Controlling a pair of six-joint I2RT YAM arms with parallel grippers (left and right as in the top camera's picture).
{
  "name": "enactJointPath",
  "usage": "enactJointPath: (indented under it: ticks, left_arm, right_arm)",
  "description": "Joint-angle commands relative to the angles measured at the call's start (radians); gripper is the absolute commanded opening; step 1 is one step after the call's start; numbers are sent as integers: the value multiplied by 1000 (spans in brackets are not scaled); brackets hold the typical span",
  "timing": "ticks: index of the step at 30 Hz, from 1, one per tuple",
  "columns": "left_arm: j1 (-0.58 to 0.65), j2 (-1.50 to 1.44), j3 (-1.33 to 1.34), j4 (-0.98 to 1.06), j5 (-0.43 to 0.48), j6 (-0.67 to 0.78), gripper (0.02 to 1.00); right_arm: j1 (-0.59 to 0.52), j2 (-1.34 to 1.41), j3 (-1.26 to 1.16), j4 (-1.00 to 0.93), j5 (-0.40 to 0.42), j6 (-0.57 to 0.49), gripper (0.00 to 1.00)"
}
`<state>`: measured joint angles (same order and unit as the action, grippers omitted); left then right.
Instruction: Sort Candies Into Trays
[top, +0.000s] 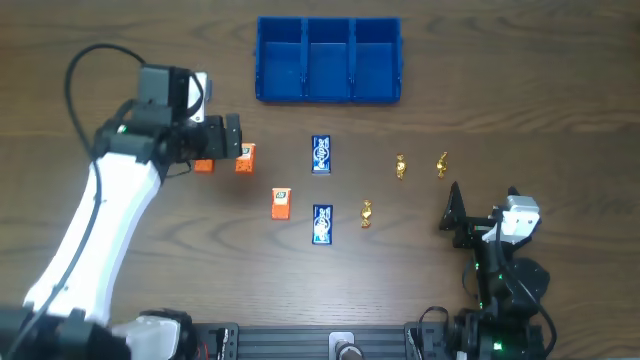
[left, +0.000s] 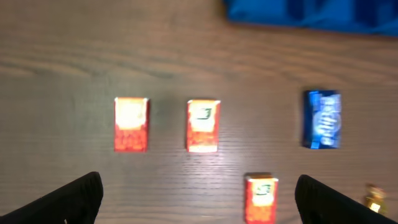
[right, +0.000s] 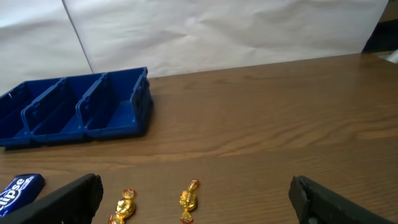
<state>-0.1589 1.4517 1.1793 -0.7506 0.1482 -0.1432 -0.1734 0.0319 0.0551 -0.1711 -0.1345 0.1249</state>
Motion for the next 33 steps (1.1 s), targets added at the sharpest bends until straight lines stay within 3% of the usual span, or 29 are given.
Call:
enactJointPath:
  ticks: [1,8,33]
  left_arm:
    - [62,102,13,3,-30,-22,998]
    - [140,221,13,15,-32,17,993]
    - [138,458,13,127,-48,298,943]
  right_arm:
    - [7,-2,-3,-2,9,-3,998]
    - [7,-2,-3,-2,10,-2,998]
    - [7,-2,-3,-2,10,-3,998]
